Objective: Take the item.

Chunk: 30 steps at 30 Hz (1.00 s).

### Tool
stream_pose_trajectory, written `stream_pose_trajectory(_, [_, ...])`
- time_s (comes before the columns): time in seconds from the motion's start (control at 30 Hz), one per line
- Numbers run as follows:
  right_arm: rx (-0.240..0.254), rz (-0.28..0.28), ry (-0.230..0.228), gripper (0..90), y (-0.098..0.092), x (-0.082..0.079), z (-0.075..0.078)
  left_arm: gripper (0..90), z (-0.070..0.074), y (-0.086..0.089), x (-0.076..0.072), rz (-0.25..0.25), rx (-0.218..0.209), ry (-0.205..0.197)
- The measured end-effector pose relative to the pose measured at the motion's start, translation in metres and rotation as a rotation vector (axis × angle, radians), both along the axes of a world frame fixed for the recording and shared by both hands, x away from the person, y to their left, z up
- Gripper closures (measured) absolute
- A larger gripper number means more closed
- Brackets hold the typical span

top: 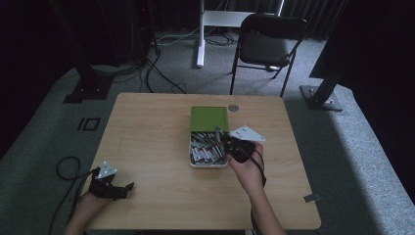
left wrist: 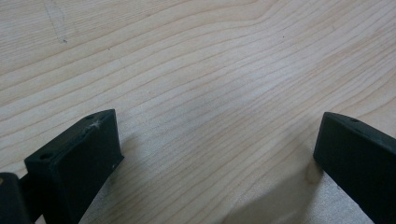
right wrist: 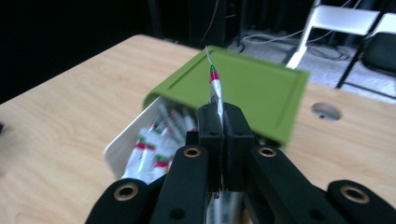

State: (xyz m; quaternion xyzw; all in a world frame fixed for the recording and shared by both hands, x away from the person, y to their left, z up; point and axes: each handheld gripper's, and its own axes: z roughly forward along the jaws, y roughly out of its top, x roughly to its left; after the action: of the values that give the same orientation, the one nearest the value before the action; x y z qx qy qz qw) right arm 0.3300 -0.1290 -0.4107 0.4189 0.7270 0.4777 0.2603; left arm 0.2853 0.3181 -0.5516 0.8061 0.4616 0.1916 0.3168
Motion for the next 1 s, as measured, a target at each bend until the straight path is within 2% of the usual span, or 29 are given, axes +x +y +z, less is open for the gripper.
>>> stream_pose_trajectory(0.17, [0.021, -0.047, -0.022, 88.8, -0.017, 0.004, 0.010, 1.4, 0.000, 0.000, 0.000, 0.000, 0.000, 0.000])
stream_pose_trajectory(0.37, [0.045, -0.111, -0.011, 88.9, -0.038, 0.012, 0.006, 1.4, 0.000, 0.000, 0.000, 0.000, 0.000, 0.000])
stream_pose_trajectory(0.6, [0.082, -0.155, 0.026, 88.8, -0.052, 0.020, -0.018, 1.4, 0.000, 0.000, 0.000, 0.001, -0.001, 0.000])
stream_pose_trajectory(0.73, [0.081, -0.169, 0.060, 88.7, -0.053, 0.024, -0.035, 1.4, 0.000, 0.000, 0.000, 0.001, -0.001, 0.000])
stream_pose_trajectory(1.0, [0.126, -0.178, 0.127, 88.7, -0.051, 0.030, -0.068, 1.4, 0.000, 0.000, 0.000, 0.000, 0.001, 0.001])
